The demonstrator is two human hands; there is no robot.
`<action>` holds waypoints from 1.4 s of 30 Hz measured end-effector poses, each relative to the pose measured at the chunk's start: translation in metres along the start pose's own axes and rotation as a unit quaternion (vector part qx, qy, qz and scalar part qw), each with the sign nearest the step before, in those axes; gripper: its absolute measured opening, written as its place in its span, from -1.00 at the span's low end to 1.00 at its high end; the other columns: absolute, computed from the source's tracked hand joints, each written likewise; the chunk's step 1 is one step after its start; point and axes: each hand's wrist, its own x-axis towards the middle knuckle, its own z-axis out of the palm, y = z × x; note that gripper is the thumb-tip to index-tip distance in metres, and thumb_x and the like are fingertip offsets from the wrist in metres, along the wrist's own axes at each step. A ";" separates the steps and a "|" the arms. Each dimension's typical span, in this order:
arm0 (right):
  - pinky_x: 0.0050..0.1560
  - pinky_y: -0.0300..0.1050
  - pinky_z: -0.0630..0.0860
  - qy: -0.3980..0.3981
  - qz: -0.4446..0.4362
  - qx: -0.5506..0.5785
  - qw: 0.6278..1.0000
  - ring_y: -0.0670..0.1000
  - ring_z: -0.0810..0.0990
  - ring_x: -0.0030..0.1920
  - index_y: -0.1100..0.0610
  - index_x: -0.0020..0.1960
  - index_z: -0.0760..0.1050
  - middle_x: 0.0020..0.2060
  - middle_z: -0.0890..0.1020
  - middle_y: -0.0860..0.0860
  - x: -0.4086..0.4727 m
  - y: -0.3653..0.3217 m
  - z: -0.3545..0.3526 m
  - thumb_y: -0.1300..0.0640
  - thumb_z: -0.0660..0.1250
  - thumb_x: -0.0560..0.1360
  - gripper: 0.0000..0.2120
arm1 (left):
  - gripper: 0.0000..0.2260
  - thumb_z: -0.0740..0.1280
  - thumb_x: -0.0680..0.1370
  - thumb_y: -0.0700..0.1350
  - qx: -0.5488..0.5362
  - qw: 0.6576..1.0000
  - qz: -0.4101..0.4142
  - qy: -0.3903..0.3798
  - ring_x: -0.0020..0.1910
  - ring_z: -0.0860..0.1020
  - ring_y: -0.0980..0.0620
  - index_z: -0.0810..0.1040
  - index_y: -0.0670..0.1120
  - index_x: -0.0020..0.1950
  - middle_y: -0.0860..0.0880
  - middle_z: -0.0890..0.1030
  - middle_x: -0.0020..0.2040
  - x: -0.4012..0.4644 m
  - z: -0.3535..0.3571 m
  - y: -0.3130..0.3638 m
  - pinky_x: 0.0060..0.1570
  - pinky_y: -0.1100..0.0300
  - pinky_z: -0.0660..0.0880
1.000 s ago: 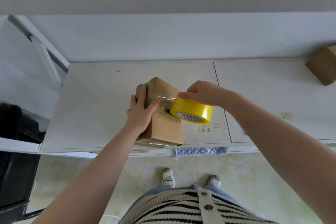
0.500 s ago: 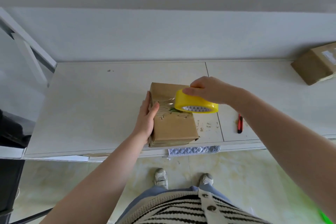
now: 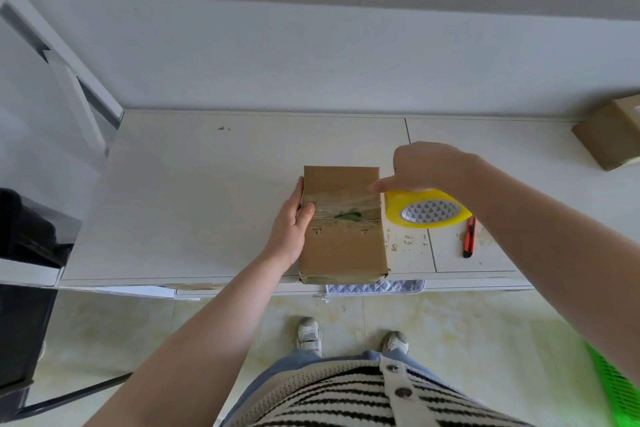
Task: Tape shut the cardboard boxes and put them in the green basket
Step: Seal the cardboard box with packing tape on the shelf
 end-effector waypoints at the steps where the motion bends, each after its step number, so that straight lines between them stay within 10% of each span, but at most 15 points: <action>1: -0.37 -0.14 0.32 -0.009 0.009 0.008 1.000 -0.02 0.46 -0.44 0.13 -0.39 0.37 -0.49 0.46 -0.03 0.000 0.004 0.006 -0.52 0.20 0.36 -0.33 | -0.51 0.13 0.69 -0.16 0.015 1.000 0.004 0.004 0.50 0.24 0.07 0.07 0.00 0.60 0.06 0.28 0.50 0.001 0.002 0.000 0.50 0.19 0.15; 7: -0.35 -0.13 0.32 -0.039 0.036 0.050 0.997 -0.03 0.49 -0.39 0.14 -0.35 0.40 -0.44 0.50 -0.01 0.005 0.014 0.044 -0.56 0.18 0.31 -0.29 | -0.45 0.14 0.69 -0.08 0.136 0.989 0.049 0.024 0.53 0.01 0.20 -0.08 0.35 0.51 0.01 -0.10 0.61 0.001 0.002 0.006 0.22 0.48 0.04; 19: -0.35 -0.15 0.33 -0.013 0.072 0.125 0.989 -0.02 0.48 -0.40 0.13 -0.37 0.39 -0.47 0.48 -0.02 0.015 0.024 0.072 -0.54 0.25 0.29 -0.31 | -0.52 0.05 0.70 0.01 0.205 0.977 0.048 -0.036 0.59 -0.06 0.00 -0.07 0.35 0.53 -0.02 -0.15 0.62 0.002 -0.002 0.009 0.49 0.04 0.08; 26: -0.36 -0.13 0.31 -0.022 0.066 0.153 0.986 0.00 0.38 -0.46 0.12 -0.40 0.28 -0.51 0.37 -0.02 0.016 0.025 0.079 -0.51 0.25 0.33 -0.32 | -0.43 -0.02 0.66 -0.06 0.472 0.873 0.115 0.036 0.56 -0.32 -0.11 -0.26 0.02 0.60 -0.11 -0.37 0.56 0.013 0.025 0.036 0.50 -0.08 -0.33; 32: -0.34 -0.15 0.40 -0.023 0.066 0.161 0.984 -0.02 0.50 -0.41 0.16 -0.31 0.50 -0.46 0.51 0.00 0.020 0.024 0.086 -0.52 0.24 0.33 -0.31 | -0.38 -0.15 0.65 0.18 0.587 0.795 0.152 -0.024 0.55 -0.33 -0.10 -0.32 -0.09 0.58 -0.10 -0.35 0.57 0.024 0.065 0.033 0.53 -0.12 -0.24; 42: -0.32 -0.16 0.34 0.032 -0.014 0.328 0.944 -0.02 0.48 -0.38 0.04 -0.35 0.49 -0.46 0.47 -0.04 0.005 0.054 0.110 -0.37 0.29 0.44 -0.51 | -0.30 -0.28 0.56 0.34 0.590 0.793 0.150 -0.020 0.55 -0.34 -0.08 -0.39 -0.02 0.56 -0.08 -0.37 0.57 0.025 0.062 0.030 0.52 -0.11 -0.29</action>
